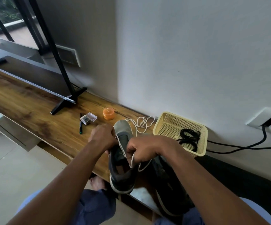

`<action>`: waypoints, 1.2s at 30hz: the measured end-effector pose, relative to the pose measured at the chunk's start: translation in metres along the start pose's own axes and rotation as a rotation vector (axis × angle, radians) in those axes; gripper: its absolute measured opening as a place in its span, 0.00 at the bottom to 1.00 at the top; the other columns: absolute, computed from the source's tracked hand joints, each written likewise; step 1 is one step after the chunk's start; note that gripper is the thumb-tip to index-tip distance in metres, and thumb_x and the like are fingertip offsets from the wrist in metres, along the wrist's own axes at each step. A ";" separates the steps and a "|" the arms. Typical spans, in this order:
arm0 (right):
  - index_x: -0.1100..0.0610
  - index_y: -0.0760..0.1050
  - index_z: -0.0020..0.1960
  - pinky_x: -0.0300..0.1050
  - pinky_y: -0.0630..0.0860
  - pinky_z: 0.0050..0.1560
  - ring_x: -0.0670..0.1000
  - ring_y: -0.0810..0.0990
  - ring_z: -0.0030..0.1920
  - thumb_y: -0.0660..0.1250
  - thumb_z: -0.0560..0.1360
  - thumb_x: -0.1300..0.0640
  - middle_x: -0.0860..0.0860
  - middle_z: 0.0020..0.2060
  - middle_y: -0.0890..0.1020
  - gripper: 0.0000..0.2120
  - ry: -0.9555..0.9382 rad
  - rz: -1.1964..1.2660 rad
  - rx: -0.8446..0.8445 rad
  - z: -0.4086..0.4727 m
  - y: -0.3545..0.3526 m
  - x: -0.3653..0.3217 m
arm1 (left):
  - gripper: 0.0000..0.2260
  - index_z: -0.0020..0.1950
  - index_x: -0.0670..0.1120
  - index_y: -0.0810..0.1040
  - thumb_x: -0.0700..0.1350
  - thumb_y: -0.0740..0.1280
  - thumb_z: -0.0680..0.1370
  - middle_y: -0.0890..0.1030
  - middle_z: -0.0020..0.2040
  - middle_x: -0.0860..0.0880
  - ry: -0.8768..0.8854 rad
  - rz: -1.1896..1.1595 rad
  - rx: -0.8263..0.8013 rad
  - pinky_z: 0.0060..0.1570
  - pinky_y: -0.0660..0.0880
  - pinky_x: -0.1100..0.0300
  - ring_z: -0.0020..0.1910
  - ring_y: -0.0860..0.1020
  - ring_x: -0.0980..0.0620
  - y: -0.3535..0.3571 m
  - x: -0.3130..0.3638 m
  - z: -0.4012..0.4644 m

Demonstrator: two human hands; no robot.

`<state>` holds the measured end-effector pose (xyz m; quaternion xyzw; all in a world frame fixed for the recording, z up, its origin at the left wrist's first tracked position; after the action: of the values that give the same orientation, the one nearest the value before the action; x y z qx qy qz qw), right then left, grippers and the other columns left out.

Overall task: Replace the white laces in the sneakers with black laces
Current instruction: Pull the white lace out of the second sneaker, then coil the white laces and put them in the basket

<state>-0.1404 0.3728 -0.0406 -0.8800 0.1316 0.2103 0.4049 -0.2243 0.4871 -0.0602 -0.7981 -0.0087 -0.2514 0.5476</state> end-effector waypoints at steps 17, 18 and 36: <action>0.61 0.78 0.51 0.42 0.74 0.35 0.51 0.77 0.37 0.64 0.81 0.61 0.56 0.40 0.80 0.05 -0.514 1.085 0.192 -0.031 -0.067 0.000 | 0.06 0.44 0.51 0.77 0.49 0.72 0.71 0.83 0.35 0.50 0.053 0.151 0.029 0.44 0.84 0.52 0.36 0.83 0.48 0.007 0.000 0.008; 0.60 0.78 0.51 0.43 0.75 0.36 0.52 0.78 0.40 0.64 0.82 0.61 0.56 0.41 0.80 0.05 -0.536 1.165 0.282 -0.032 -0.078 0.007 | 0.09 0.46 0.51 0.77 0.50 0.73 0.71 0.83 0.36 0.50 0.053 0.156 0.032 0.44 0.84 0.52 0.36 0.83 0.49 0.006 -0.001 0.008; 0.62 0.75 0.53 0.45 0.74 0.65 0.48 0.81 0.59 0.65 0.83 0.66 0.56 0.52 0.80 0.01 -0.607 0.996 0.845 -0.050 -0.152 0.029 | 0.21 0.70 0.49 0.77 0.50 0.73 0.78 0.82 0.46 0.54 0.175 -0.225 0.101 0.47 0.69 0.59 0.48 0.79 0.52 0.003 0.062 0.045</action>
<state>-0.0406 0.4298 0.0746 -0.3863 0.4693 0.5364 0.5855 -0.1514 0.5094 -0.0492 -0.7384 -0.0632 -0.3792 0.5541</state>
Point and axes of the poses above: each hand's wrist, its own z-axis towards the middle knuckle, its own y-axis out of the palm, x = y × z, the point moved 10 cm from there along z, towards the middle knuckle
